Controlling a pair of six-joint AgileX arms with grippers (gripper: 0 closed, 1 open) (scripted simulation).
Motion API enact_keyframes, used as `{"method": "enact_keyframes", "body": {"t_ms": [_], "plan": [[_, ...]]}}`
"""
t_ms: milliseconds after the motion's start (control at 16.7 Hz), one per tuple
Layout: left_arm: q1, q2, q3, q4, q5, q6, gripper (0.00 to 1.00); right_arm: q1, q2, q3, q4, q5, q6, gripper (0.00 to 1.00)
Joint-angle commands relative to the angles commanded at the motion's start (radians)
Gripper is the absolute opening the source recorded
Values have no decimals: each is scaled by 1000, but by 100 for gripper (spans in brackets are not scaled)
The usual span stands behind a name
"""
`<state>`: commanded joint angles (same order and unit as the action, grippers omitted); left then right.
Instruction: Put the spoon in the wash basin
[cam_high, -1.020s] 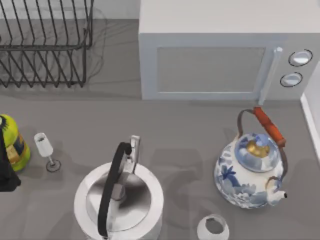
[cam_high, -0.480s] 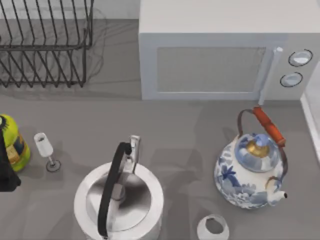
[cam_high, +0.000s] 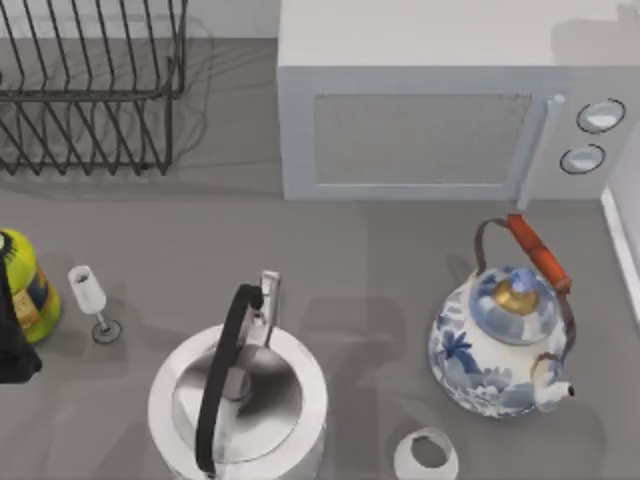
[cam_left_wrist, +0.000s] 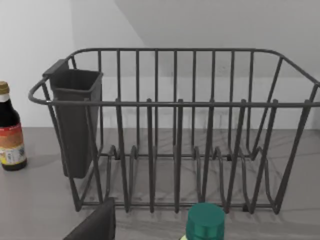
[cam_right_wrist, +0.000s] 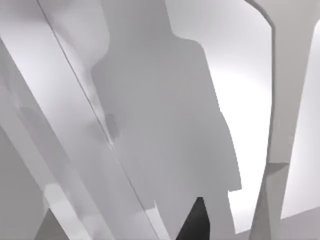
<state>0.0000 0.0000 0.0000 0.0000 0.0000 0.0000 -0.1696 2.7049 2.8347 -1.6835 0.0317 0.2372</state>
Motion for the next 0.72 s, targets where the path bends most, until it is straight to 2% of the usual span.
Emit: {"method": "enact_keyframes", "body": {"t_ms": [420,720], "plan": [[0,0,0,0,0,0,100,21,44,68,-16,5,20,0],[0,0,0,0,0,0,100,17,18,-4,42,2,21,0]]}}
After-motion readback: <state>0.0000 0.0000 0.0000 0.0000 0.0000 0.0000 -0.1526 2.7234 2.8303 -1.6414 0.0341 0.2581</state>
